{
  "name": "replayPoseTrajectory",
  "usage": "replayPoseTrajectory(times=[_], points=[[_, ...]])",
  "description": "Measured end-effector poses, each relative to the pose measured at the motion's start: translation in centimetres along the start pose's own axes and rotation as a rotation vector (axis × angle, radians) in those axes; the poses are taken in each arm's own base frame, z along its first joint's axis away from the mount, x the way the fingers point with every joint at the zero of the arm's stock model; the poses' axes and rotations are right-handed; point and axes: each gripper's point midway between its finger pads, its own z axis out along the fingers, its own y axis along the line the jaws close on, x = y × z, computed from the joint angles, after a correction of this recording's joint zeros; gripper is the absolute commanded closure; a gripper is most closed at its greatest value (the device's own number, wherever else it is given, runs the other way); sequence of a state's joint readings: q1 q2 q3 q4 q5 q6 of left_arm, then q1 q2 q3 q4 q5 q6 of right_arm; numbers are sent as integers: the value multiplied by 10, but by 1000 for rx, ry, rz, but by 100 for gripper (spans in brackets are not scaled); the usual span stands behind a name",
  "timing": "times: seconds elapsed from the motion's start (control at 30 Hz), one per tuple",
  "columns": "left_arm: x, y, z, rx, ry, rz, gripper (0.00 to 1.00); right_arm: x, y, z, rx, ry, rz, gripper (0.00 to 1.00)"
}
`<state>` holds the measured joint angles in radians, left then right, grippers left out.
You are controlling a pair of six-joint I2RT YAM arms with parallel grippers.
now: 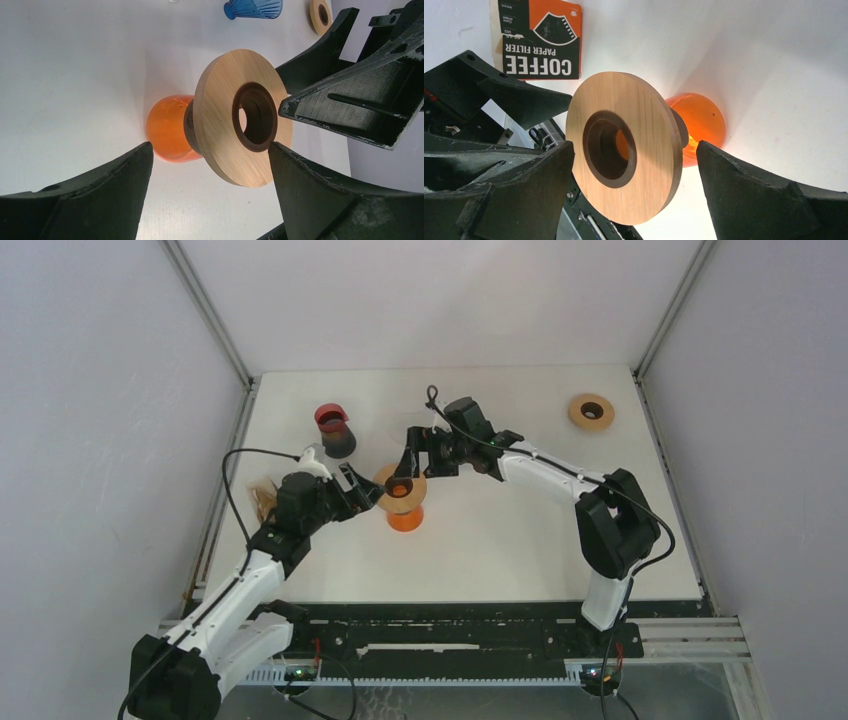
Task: Place the coffee filter in the dripper
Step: Place the dripper holder onto the coffee server, then pick up the coffee dripper from the center of the board.
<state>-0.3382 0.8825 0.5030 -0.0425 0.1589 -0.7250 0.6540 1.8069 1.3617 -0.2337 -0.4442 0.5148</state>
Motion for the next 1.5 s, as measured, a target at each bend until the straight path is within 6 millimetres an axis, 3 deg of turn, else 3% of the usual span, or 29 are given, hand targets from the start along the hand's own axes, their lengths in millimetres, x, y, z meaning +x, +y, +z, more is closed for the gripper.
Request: replayPoseTrajectory(times=[0.2, 0.47, 0.6, 0.83, 1.03, 1.2, 1.5], points=[[-3, 2, -6, -17, -20, 2, 7, -11, -17, -14, 31, -16, 24, 0], [-7, 10, -13, -65, -46, 21, 2, -67, -47, -77, 109, -196, 19, 0], [-4, 16, -15, -94, -33, 24, 0, -82, -68, -93, 163, -251, 38, 0], [-23, 8, -6, -124, -29, 47, 0, -51, -100, -97, 246, -223, 67, 0], [-56, -5, 18, -157, -35, 60, 2, -26, -105, -114, 287, -238, 46, 0], [-84, -15, 49, -188, -38, 83, 7, -14, -104, -127, 298, -276, 17, 0], [-98, -5, 119, -263, 35, 131, 15, 13, -103, -123, 300, -261, -19, 0]])
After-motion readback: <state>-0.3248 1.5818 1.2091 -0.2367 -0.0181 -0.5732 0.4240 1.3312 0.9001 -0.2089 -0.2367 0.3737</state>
